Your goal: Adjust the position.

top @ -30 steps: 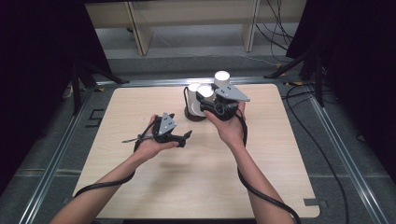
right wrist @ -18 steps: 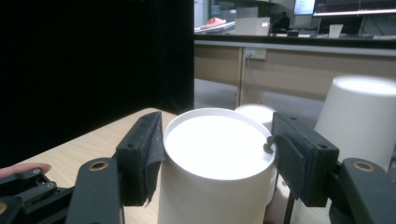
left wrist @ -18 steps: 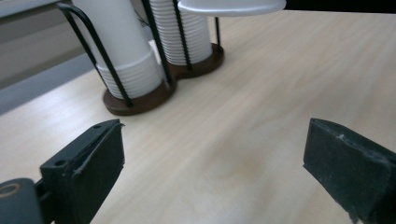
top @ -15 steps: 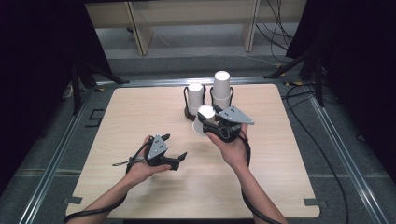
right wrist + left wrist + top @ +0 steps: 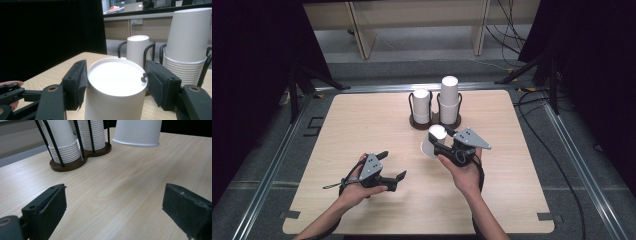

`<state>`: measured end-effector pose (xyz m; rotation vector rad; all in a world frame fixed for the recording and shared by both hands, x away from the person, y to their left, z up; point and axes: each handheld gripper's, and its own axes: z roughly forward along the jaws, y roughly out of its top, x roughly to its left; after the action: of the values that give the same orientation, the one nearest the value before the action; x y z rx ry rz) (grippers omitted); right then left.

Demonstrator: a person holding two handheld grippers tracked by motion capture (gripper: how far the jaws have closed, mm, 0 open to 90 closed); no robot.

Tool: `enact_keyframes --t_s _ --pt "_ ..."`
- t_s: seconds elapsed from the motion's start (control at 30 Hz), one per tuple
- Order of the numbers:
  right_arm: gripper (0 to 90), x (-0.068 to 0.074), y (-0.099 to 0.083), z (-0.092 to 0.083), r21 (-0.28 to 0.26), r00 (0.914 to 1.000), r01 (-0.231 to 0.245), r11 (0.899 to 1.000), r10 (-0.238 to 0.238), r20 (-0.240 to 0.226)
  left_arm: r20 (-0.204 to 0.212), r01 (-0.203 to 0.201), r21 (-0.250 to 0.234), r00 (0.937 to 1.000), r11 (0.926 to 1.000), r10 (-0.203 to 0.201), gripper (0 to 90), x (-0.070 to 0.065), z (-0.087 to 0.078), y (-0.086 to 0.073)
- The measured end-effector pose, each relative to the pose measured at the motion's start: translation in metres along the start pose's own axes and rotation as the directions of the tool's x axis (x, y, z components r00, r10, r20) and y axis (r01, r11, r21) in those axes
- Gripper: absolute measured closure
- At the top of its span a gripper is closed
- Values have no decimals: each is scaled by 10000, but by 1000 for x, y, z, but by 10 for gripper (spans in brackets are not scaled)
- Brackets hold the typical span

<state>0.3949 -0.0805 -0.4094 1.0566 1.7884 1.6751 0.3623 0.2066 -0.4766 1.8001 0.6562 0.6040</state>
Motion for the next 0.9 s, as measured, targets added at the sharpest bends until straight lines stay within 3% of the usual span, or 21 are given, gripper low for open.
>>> enact_keyframes --t_s 0.03,0.07,0.2,0.23,0.27,0.33,0.37,0.4,0.47,0.6,0.7,0.73,0.8,0.83,0.9 --pt "366 -1 0 -1 18 10000 62 10000 -62 49 -48 -40 98 10000 9999 41 51 -2 -2 1" --pt "366 -2 -2 -3 53 9994 -345 9994 345 -68 17 42 32 10000 10000 -42 51 -3 -2 0" --pt "366 -5 -6 -5 65 9979 -643 9979 644 -11 101 35 -67 9999 10000 -35 51 -5 1 -1" --pt "366 -7 -6 -4 31 9984 -568 9984 568 4 47 -3 116 10000 9999 3 51 -6 1 0" --pt "366 -7 -7 -6 58 9966 -813 9967 814 -138 98 6 -15 10000 10000 -5 51 -6 3 -1" --pt "366 -9 -8 -5 -9 9976 -685 9976 685 -51 114 2 96 9999 10000 -4 51 -6 4 0" --pt "366 -10 -9 -6 121 9932 -1152 9933 1153 -133 147 22 34 9999 10000 -23 51 -6 6 1" --pt "366 -10 -9 -6 110 9910 -1321 9912 1323 -189 178 12 153 9998 9999 -15 51 -7 7 2" --pt "366 -11 -10 -6 85 9913 -1304 9914 1306 -176 285 42 11 9996 10000 -42 51 -7 10 3" --pt "366 -17 -12 -5 154 9844 -1740 9846 1743 -234 439 -21 138 9990 9999 15 51 -6 16 7" --pt "366 -19 -14 -5 150 9714 -2350 9719 2354 -313 476 -36 116 9989 9999 30 52 -7 18 8" --pt "366 -23 -15 -4 162 9586 -2804 9597 2809 -467 503 -60 100 9987 9999 55 52 -8 18 8" --pt "366 -26 -16 -3 244 9487 -3129 9495 3137 -409 613 -36 43 9981 10000 33 51 -10 19 8" --pt "366 -29 -17 -3 220 9483 -3141 9491 3148 -401 628 -23 -3 9980 10000 23 51 -10 21 8" --pt "366 -33 -19 -1 270 9354 -3504 9362 3513 -403 652 -7 67 9979 10000 3 51 -10 22 8"
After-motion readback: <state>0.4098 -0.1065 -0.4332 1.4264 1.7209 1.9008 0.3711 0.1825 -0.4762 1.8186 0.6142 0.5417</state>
